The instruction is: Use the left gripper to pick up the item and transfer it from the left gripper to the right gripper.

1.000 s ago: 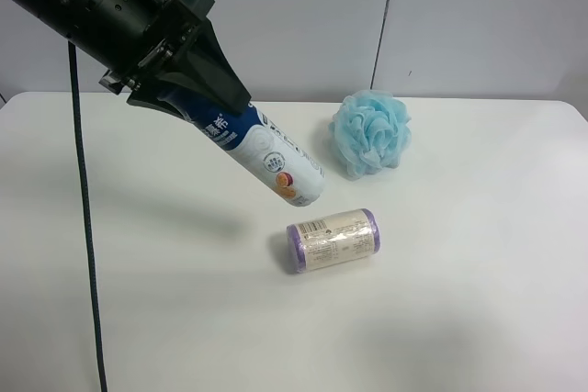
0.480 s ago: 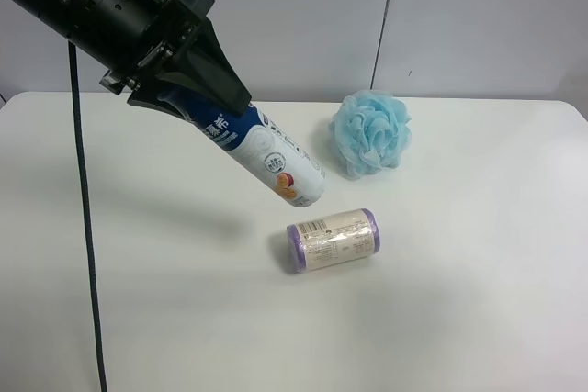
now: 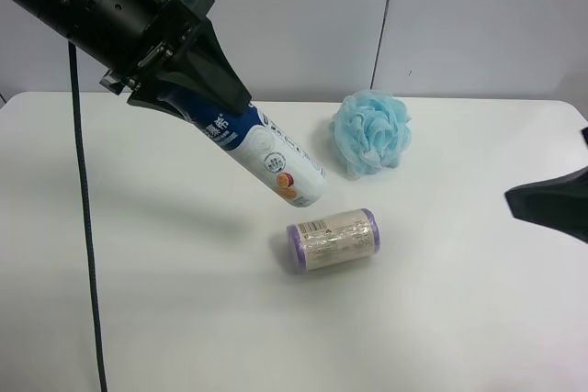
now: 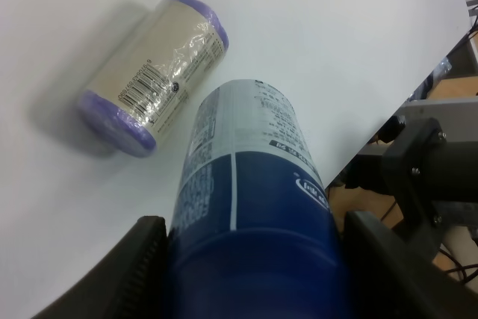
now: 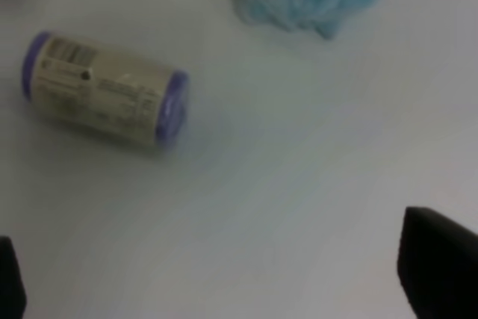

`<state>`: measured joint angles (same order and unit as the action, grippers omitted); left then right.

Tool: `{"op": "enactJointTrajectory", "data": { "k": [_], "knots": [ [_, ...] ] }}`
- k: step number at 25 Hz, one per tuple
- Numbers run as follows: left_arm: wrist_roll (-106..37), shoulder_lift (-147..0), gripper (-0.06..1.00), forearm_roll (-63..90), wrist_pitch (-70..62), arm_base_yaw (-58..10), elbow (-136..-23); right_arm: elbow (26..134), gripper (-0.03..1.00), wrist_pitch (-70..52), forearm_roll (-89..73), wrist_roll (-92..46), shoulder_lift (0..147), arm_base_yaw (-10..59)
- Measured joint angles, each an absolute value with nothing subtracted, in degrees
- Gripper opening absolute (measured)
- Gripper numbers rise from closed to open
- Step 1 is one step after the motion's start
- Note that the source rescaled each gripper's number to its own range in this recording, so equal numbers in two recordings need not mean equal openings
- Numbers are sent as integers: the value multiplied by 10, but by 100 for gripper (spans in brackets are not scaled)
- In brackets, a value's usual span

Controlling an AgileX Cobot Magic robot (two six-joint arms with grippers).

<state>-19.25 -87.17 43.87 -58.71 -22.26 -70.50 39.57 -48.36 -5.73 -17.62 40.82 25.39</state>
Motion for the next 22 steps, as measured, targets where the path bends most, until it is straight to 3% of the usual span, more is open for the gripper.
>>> {"op": "enactJointTrajectory", "data": {
  "k": [10, 22],
  "knots": [
    [-193, -872, 0, 439, -589, -223, -705, 396, 100, -399, -73, -213, 511, 369],
    [-193, -872, 0, 441, -598, -223, -705, 455, 100, -376, -88, -267, 598, 386]
  ]
}}
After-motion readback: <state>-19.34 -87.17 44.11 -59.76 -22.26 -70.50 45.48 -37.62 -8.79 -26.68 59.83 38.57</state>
